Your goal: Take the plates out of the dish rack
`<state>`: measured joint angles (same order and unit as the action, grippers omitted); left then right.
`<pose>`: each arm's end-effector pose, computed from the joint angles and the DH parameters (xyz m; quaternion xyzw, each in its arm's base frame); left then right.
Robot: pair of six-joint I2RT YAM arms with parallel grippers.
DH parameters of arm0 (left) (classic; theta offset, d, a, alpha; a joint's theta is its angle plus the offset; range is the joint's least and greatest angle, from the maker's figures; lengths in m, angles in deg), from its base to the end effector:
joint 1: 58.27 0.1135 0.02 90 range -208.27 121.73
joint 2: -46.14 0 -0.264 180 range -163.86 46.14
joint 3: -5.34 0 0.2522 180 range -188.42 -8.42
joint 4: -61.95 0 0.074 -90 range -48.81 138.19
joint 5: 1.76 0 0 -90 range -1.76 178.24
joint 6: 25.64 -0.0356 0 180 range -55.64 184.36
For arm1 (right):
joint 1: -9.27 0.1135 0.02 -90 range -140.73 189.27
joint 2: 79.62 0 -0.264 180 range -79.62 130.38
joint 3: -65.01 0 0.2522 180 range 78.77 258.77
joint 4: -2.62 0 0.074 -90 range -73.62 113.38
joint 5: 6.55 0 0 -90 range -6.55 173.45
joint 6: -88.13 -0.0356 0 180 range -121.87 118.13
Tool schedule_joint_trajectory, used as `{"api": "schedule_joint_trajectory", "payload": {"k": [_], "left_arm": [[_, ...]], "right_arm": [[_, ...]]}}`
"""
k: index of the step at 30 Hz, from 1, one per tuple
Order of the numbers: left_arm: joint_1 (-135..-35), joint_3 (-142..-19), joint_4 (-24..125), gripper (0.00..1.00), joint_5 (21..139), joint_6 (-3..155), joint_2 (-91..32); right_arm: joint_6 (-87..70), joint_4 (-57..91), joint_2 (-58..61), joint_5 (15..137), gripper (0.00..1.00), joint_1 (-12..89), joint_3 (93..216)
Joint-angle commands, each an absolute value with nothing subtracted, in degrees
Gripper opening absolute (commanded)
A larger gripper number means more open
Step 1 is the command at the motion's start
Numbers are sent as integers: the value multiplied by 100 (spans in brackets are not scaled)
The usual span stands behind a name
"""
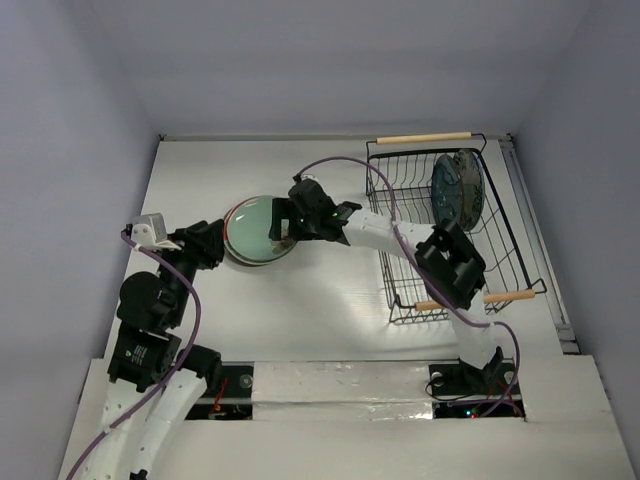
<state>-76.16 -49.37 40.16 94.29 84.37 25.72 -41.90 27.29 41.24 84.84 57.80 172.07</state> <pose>0.0847 -0.0234 0.3714 -0.0527 0.6242 -0.2217 0.7473 0.3226 0.3637 0.2118 -0.0615 0.8984 0.2956 0.3188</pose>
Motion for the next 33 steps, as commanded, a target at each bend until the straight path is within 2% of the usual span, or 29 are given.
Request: {"api": "schedule_joint_trajectory", "payload": {"k": [1, 7, 9, 10, 11, 12, 16, 17, 19, 21, 23, 24, 25, 27, 31, 33], "left_arm": [[-7593, -4999, 4221, 39, 9422, 8387, 2628], [-7593, -4999, 4221, 38, 9431, 8378, 2619], [-7593, -5008, 4204, 36, 9474, 8369, 2628], [-7593, -5008, 4204, 35, 9492, 8369, 2628], [-7593, -5008, 4195, 32, 9501, 8369, 2637], [-7593, -5008, 4195, 30, 9518, 8369, 2646], [-7593, -4999, 4186, 17, 9501, 8369, 2637], [-7593, -5008, 4177, 8, 9501, 8369, 2646], [-7593, -5017, 4169, 1, 9562, 8378, 2689], [-7593, -5017, 4160, 0, 9589, 8387, 2725], [-7593, -5008, 4168, 0, 9589, 8396, 2733], [-7593, -5008, 4177, 0, 9580, 8405, 2716], [-7593, -5008, 4169, 0, 9563, 8405, 2707], [-7593, -5008, 4160, 8, 9527, 8405, 2698], [-7593, -5008, 4160, 30, 9492, 8405, 2707], [-7593, -5008, 4186, 34, 9457, 8396, 2716]], "right_arm": [[-3448, 3605, 3544, 9250, 100, 5848, 17519], [-2780, 4300, 2842, 9557, 100, 5901, 17387], [-2639, 4266, 2499, 9723, 87, 5901, 17168], [-2604, 4213, 2254, 9925, 69, 5901, 17028], [-2560, 4195, 1712, 10205, 12, 5832, 16905], [-2525, 4221, 1437, 10460, 0, 5761, 16703], [-2367, 4668, 127, 11946, 0, 5164, 16254], [-2358, 4844, -76, 12262, 0, 5024, 16201], [-2463, 5509, -498, 13147, 0, 4656, 16096], [-2472, 5767, -788, 13450, 8, 4330, 15973], [-2376, 5751, -912, 13338, 25, 3767, 15710], [-2314, 5725, -956, 13250, 51, 3617, 15647], [-2279, 5611, -974, 13162, 62, 3494, 15586], [-2156, 5497, -948, 12960, 72, 3160, 15454], [-1936, 5268, -432, 12450, 71, 2843, 15514], [-1839, 5311, -158, 12309, 67, 2738, 15690]]}}
